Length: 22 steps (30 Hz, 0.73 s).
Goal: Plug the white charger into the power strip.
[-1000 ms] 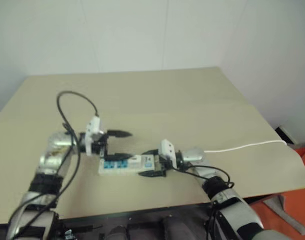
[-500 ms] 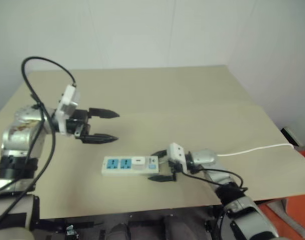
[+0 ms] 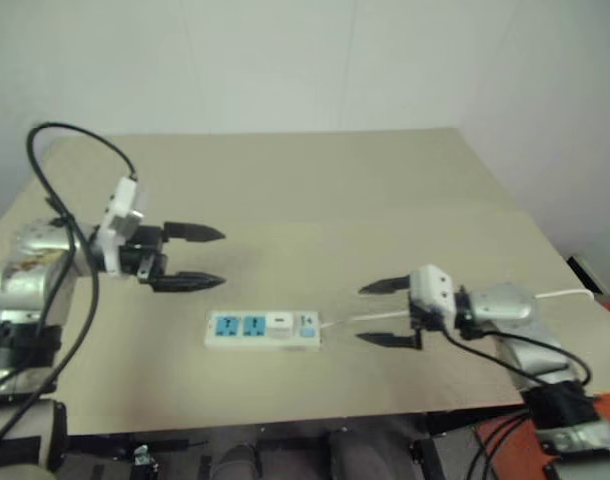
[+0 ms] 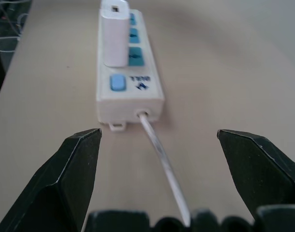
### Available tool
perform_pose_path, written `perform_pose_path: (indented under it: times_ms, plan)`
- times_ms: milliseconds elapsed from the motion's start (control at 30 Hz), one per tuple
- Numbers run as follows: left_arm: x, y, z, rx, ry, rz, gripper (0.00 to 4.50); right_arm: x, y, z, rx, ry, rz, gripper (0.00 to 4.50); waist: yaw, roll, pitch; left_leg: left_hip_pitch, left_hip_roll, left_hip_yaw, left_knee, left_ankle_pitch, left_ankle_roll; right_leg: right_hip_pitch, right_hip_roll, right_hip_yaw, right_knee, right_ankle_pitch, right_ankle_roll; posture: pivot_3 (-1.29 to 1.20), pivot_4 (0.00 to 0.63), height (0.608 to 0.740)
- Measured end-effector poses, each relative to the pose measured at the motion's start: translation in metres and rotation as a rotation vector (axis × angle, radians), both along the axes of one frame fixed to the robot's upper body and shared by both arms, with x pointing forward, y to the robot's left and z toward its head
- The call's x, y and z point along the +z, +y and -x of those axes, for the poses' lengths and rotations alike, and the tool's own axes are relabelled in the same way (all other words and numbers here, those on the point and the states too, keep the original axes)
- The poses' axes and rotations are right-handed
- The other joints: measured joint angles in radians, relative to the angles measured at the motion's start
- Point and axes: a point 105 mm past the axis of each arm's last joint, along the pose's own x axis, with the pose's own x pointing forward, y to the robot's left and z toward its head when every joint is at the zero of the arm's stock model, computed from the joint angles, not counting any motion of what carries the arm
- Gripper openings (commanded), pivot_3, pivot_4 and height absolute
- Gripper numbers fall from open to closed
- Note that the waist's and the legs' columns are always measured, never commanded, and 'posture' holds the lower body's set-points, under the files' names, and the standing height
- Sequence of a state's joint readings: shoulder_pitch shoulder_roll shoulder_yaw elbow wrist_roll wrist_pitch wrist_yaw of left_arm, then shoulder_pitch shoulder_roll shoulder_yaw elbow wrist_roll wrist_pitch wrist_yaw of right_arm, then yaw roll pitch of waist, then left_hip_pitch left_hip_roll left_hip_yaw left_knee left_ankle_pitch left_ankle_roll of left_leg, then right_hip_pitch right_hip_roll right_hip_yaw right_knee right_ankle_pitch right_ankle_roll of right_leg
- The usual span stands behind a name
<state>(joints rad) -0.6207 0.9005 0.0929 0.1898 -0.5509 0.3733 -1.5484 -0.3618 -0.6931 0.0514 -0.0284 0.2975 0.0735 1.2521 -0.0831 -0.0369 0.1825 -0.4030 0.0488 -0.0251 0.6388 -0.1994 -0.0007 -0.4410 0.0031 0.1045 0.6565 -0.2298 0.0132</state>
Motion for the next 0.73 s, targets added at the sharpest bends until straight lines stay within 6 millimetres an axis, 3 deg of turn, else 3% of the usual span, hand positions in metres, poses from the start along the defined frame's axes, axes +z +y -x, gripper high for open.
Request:
perform_pose_path:
  times_ms: [133, 733]
  plan:
    - [-0.005, 0.005, 0.006, 0.001, 0.014, -0.024, 4.5, 0.005, -0.017, 0.007, -0.038, 0.008, 0.014, 4.47, 0.01, 0.0, 0.0, 0.0, 0.0, 0.0, 0.0, 0.0, 0.0, 0.0, 0.0, 0.0, 0.0, 0.0, 0.0, 0.0, 0.15, 0.74]
    - [-0.007, 0.005, 0.01, -0.035, 0.03, -0.029, 4.5, 0.005, -0.02, 0.008, -0.051, 0.015, 0.017, 4.47, 0.014, 0.0, 0.0, -0.001, 0.0, 0.001, 0.004, 0.0, 0.0, 0.001, 0.0, 0.0, 0.001, 0.001, 0.002, 0.0, 0.15, 0.74]
